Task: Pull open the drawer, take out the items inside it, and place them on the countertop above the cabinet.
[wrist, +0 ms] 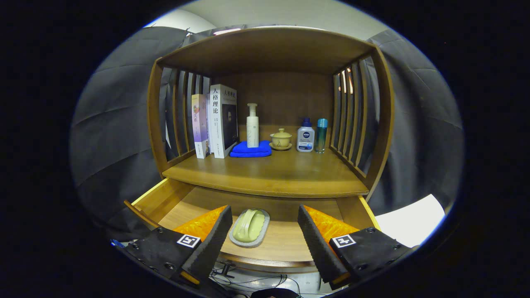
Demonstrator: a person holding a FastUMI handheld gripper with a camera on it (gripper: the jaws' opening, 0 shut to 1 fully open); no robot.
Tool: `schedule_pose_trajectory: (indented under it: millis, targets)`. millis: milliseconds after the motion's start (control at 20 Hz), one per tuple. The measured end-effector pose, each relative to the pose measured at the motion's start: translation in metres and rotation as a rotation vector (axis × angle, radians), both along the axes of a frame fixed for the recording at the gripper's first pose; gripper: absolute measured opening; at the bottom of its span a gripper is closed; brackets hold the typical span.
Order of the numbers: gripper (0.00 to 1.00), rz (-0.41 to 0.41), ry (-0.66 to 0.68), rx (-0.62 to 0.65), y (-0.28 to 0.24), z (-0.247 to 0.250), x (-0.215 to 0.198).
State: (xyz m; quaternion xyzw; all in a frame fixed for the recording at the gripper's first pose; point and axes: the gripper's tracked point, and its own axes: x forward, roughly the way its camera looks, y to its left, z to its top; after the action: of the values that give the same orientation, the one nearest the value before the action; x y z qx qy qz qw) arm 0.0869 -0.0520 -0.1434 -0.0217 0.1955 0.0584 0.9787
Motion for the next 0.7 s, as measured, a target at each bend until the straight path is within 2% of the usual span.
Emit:
schedule_pose_trajectory:
  millis: [200, 550, 700]
  targets:
    - [0.99, 0.033, 0.119, 0.056, 0.014, -0.021, 0.016]
    - [0.98, 0.03, 0.311, 0.143, 0.039, -0.056, 0.054]
    - [0.98, 0.039, 0.382, 0.138, 0.053, -0.075, 0.061]
